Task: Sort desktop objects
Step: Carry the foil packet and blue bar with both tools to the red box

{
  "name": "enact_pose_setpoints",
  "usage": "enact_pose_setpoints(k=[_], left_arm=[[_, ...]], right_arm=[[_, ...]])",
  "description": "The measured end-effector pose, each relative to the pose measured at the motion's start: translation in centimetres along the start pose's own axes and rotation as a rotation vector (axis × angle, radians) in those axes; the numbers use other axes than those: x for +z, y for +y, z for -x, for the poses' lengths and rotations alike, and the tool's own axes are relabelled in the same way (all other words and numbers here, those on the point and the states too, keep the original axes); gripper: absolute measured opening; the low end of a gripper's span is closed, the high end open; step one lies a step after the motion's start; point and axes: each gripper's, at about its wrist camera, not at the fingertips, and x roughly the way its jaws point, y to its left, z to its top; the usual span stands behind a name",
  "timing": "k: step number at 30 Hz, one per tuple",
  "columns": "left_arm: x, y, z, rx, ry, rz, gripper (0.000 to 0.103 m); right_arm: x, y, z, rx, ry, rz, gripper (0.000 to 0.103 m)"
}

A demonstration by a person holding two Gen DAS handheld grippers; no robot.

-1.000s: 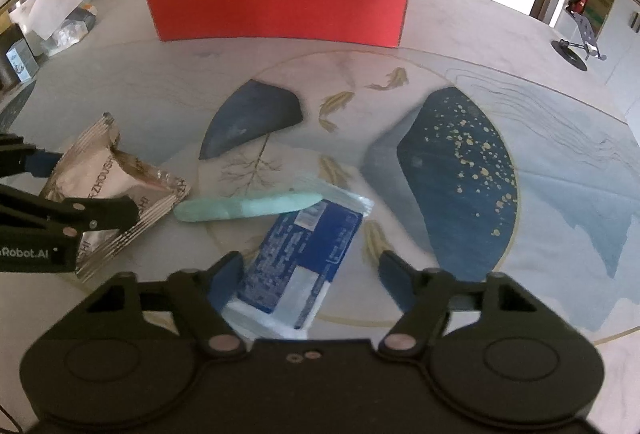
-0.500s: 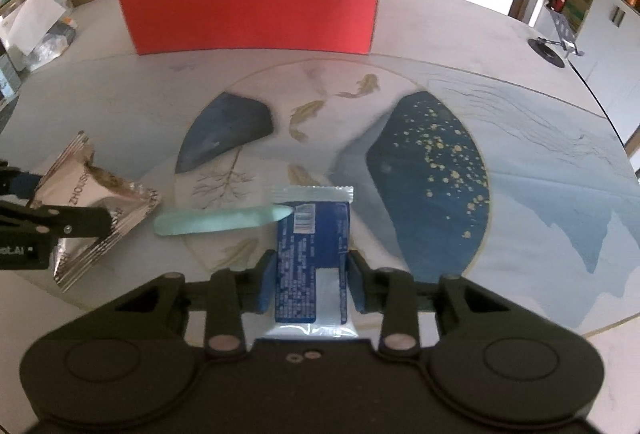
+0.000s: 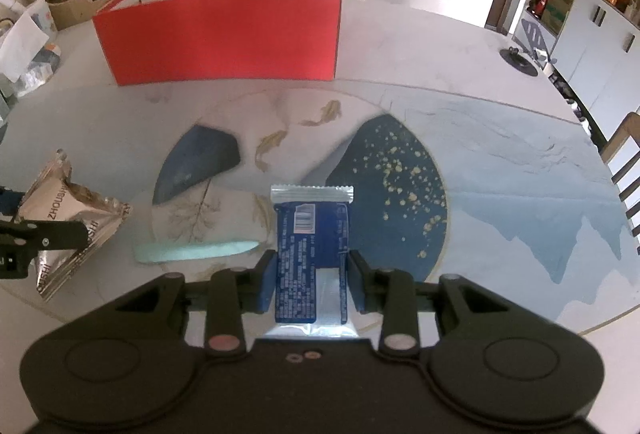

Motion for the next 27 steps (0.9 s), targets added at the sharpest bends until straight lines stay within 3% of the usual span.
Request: enact_pose_setpoints(k=[12,27], left_arm=[[2.2,-0.2,2.4,-0.002,-0.060,0.023,0.055],[6.3,-0.2,5.5,0.039,-0.189,0.054,0.055]], right_arm=[[2.0,0.6,2.1,0.023,-0.049,-0.001,0.036],[5.8,1.1,4.3,0.015,-0.152,0.003,0.036]])
